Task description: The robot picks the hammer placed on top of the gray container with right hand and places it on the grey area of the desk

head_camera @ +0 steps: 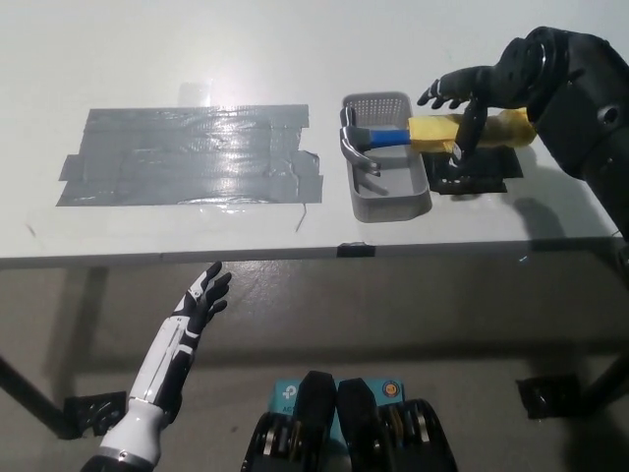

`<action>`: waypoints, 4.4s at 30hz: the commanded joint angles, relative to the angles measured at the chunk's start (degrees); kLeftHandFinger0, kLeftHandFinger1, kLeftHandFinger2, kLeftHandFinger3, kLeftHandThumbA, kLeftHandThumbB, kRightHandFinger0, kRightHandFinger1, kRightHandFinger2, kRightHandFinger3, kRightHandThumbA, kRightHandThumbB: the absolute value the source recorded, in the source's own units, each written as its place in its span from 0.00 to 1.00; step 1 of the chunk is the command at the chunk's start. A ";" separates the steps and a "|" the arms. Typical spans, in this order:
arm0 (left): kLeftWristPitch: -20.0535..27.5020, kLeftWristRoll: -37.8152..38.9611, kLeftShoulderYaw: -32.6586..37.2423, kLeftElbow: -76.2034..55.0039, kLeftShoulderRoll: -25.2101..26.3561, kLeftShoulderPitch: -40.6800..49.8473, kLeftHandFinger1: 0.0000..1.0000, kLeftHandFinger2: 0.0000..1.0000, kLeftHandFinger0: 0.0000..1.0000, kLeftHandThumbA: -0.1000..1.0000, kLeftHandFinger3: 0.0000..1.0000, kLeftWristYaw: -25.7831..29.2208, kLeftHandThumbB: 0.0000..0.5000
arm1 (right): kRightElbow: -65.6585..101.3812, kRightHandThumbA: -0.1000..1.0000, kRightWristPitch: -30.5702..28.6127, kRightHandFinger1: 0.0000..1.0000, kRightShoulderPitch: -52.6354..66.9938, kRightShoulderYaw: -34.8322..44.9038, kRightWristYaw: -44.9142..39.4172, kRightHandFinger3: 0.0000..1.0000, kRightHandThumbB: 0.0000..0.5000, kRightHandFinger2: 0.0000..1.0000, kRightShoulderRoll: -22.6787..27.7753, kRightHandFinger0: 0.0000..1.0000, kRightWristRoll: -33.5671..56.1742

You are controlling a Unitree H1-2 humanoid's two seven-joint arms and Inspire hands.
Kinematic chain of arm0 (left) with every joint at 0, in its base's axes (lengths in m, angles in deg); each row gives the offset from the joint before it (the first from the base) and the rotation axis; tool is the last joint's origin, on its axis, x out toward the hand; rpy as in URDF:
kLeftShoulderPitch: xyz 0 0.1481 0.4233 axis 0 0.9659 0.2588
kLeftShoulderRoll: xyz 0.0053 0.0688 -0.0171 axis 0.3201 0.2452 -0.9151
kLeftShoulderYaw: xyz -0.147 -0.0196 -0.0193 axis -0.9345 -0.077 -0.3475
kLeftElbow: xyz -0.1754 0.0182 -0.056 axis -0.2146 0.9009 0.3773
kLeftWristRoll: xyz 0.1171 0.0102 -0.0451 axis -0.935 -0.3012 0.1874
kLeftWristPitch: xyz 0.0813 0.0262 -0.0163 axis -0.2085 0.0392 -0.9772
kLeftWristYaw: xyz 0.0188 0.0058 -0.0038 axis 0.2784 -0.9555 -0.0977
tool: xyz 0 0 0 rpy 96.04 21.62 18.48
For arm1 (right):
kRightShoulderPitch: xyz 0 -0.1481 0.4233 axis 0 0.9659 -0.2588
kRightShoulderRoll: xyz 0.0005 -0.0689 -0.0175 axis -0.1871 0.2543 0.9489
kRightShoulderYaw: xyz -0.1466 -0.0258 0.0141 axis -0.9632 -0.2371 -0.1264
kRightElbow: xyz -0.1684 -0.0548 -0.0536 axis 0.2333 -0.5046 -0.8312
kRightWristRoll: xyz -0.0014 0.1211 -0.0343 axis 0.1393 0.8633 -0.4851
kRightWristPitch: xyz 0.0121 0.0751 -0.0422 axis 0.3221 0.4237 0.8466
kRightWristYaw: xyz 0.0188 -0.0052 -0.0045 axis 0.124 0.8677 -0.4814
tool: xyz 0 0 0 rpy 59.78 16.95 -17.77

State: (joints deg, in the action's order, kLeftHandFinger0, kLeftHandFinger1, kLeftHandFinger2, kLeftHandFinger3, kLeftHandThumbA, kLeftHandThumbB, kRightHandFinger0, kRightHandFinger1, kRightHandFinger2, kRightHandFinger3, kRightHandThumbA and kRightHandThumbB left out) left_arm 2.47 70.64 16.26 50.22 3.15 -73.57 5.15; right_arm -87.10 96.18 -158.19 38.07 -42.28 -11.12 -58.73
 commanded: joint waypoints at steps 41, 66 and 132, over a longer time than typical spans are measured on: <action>-0.10 -1.37 0.64 -3.06 1.72 -0.24 1.00 1.00 1.00 1.00 1.00 -1.14 0.33 | -6.41 0.60 1.37 1.00 0.07 3.11 17.69 1.00 0.61 1.00 -5.56 1.00 -2.90; -0.31 -1.44 1.10 -2.42 2.81 -1.11 1.00 1.00 1.00 0.97 1.00 -2.36 0.23 | -3.08 0.00 -9.71 0.56 5.96 9.26 47.69 0.89 0.37 0.86 -4.76 0.13 -1.86; 0.84 0.27 3.68 -3.61 0.37 0.02 1.00 1.00 1.00 1.00 1.00 -4.48 0.40 | -10.33 0.00 -9.07 0.13 0.05 3.49 50.21 0.47 0.56 0.39 -28.07 0.00 -8.78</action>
State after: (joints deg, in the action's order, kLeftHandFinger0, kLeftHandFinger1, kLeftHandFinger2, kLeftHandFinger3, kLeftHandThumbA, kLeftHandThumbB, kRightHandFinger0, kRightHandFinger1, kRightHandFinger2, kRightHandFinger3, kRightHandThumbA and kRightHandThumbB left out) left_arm 2.45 71.45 19.45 48.48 3.70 -72.25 1.55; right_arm -98.28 87.02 -156.36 40.81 6.27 -38.61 -68.33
